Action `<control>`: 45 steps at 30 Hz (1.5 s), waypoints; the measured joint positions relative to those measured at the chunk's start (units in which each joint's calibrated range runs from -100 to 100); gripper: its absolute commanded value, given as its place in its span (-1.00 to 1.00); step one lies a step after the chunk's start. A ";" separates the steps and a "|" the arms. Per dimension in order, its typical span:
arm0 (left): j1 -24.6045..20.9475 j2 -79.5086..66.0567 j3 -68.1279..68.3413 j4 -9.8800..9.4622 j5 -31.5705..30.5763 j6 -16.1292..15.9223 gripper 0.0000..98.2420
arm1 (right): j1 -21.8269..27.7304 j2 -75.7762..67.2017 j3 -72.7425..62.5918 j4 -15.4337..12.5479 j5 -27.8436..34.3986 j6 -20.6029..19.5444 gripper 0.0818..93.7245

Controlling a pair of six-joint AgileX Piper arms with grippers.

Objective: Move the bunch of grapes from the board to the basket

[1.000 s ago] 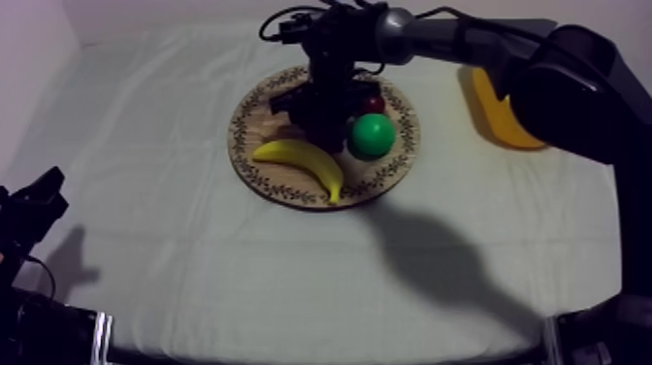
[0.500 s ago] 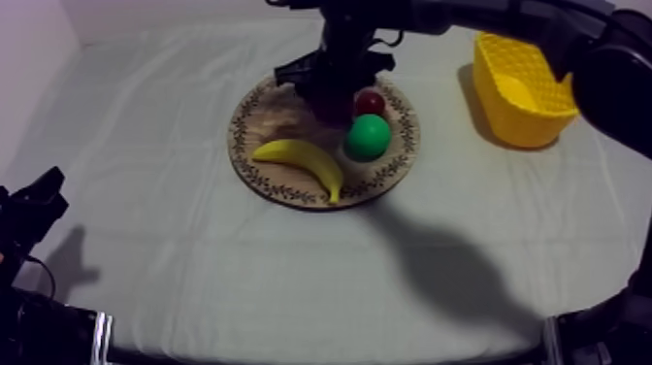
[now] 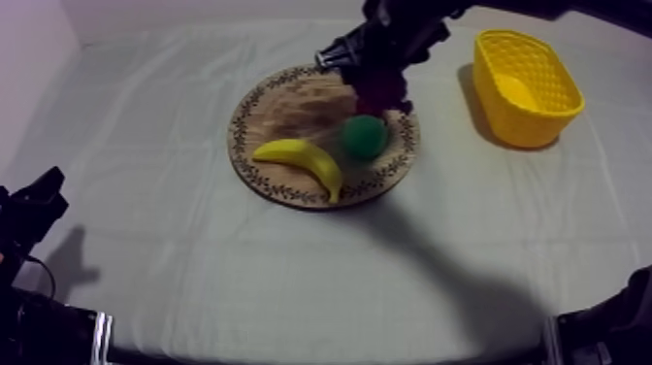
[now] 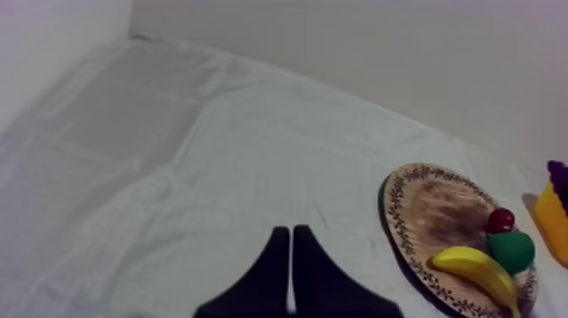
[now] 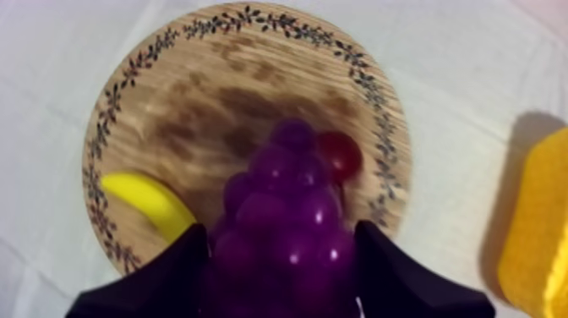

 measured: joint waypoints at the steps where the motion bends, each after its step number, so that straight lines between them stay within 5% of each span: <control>1: 0.00 0.00 0.00 0.00 0.00 0.00 -1.00 | 0.17 -1.53 1.55 0.23 0.00 0.31 -0.28; 18: 0.00 0.00 0.00 0.00 0.00 0.00 -1.00 | 8.99 -28.79 28.49 -1.32 -0.26 5.53 -0.28; 45: 0.00 0.00 0.00 0.00 0.00 0.02 -1.00 | 24.44 -18.70 8.07 -4.59 1.13 9.43 -0.33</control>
